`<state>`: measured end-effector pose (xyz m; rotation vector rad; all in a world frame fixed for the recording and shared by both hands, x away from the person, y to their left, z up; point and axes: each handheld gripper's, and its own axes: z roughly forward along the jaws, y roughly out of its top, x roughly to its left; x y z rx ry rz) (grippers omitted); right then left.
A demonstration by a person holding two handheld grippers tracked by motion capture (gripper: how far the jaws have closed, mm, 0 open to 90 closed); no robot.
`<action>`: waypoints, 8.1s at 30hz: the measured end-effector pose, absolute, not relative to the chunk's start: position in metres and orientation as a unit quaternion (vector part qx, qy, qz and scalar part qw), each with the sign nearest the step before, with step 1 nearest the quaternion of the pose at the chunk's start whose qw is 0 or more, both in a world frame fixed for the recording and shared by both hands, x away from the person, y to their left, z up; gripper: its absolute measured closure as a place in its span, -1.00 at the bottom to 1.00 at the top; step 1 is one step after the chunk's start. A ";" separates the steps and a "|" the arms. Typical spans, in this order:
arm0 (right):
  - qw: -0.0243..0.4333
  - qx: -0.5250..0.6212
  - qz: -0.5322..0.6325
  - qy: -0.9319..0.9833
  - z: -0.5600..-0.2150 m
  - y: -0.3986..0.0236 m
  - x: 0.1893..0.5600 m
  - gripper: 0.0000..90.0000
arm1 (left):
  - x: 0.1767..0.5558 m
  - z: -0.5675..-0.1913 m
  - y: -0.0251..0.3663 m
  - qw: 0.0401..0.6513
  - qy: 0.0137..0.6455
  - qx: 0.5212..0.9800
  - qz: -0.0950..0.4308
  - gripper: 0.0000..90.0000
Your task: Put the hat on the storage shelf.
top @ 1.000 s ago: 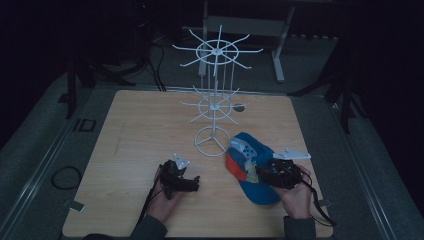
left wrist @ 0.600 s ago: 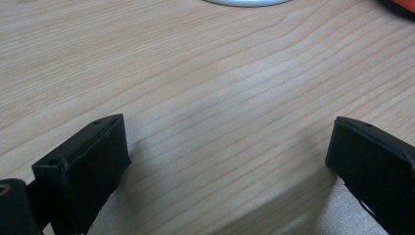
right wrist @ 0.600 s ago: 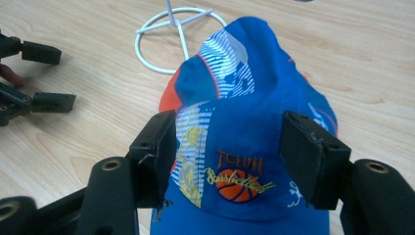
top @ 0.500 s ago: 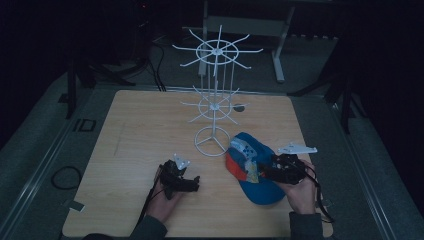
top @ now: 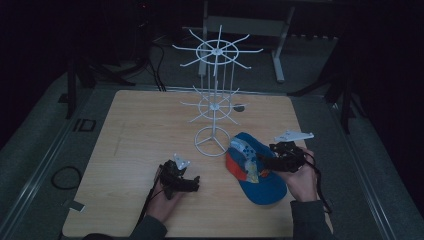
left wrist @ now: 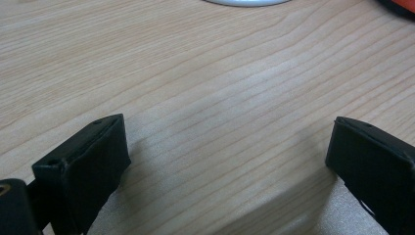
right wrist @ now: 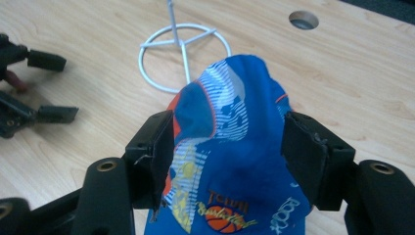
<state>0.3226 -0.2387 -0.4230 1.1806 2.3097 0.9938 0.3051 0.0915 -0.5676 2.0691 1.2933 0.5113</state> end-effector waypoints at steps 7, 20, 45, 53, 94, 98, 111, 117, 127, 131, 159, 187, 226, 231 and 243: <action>0.173 0.430 0.364 0.808 -0.414 -0.246 0.331 -0.10 | 0.305 -0.567 0.091 0.318 0.492 0.787 0.194 -0.94; 0.176 0.433 0.337 0.817 -0.407 -0.242 0.356 -0.11 | 0.305 -0.568 0.091 0.320 0.493 0.785 0.195 -0.94; 0.145 0.447 0.297 0.831 -0.444 -0.226 0.395 0.03 | 0.305 -0.568 0.091 0.319 0.492 0.786 0.195 -0.94; 0.130 0.452 0.279 0.837 -0.456 -0.222 0.404 -0.02 | 0.305 -0.568 0.092 0.318 0.491 0.787 0.196 -0.94; 0.063 0.415 0.229 0.878 -0.491 -0.207 0.422 0.96 | 0.305 -0.568 0.091 0.318 0.492 0.786 0.195 -0.94; 0.071 0.410 0.239 0.878 -0.486 -0.208 0.417 0.97 | 0.305 -0.568 0.091 0.318 0.492 0.787 0.195 -0.94; 0.083 0.392 0.290 0.869 -0.461 -0.220 0.394 0.97 | 0.305 -0.568 0.091 0.319 0.492 0.786 0.196 -0.94; 0.090 0.381 0.299 0.870 -0.453 -0.222 0.383 0.97 | 0.305 -0.568 0.091 0.318 0.491 0.787 0.196 -0.94; 0.093 0.368 0.334 0.863 -0.439 -0.226 0.363 0.97 | 0.305 -0.568 0.091 0.319 0.492 0.786 0.196 -0.94; 0.095 0.365 0.346 0.859 -0.433 -0.229 0.356 0.97 | 0.305 -0.568 0.091 0.318 0.492 0.786 0.195 -0.94; 0.102 0.350 0.387 0.847 -0.410 -0.244 0.333 0.97 | 0.305 -0.568 0.091 0.319 0.492 0.786 0.195 -0.94; 0.120 0.352 0.403 0.836 -0.391 -0.255 0.316 0.97 | 0.305 -0.568 0.091 0.319 0.492 0.786 0.196 -0.94; 0.150 0.325 0.431 0.828 -0.358 -0.257 0.294 0.96 | 0.305 -0.568 0.091 0.319 0.492 0.786 0.195 -0.94; 0.153 0.325 0.434 0.826 -0.356 -0.258 0.293 0.96 | 0.305 -0.568 0.091 0.319 0.492 0.786 0.195 -0.94; 0.164 0.322 0.454 0.814 -0.348 -0.260 0.293 0.96 | 0.305 -0.568 0.091 0.319 0.492 0.786 0.195 -0.94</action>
